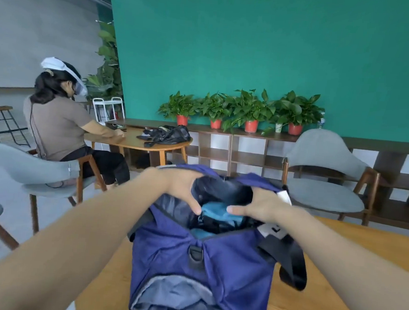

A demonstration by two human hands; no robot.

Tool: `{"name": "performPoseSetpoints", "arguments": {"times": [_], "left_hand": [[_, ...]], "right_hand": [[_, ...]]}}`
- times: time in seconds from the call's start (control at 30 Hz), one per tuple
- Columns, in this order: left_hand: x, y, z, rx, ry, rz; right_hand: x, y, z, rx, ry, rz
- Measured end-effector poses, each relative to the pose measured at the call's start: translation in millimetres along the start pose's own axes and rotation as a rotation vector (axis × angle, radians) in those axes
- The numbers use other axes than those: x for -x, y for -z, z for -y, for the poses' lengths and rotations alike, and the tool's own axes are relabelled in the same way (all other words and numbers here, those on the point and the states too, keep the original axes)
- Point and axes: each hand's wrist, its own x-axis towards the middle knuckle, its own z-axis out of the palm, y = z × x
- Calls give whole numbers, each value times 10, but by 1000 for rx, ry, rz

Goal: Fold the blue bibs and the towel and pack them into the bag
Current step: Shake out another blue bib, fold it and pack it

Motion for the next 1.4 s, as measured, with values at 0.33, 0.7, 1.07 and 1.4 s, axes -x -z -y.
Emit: {"name": "performPoseSetpoints", "arguments": {"times": [0.33,0.7,1.07,1.4], "left_hand": [[127,-545,-102,39,65,-90],[630,-559,-1062,-100,87,-95],[668,-1370,-3601,-61,-246,-14],[411,-2741,-6075,-71,-597,133]], "right_hand": [[236,-264,-5,-149,95,63],[1457,43,-196,-135,109,25],[3392,540,-1779,-49,-162,-156],[5366,623,-3568,-15,-610,-224]]}}
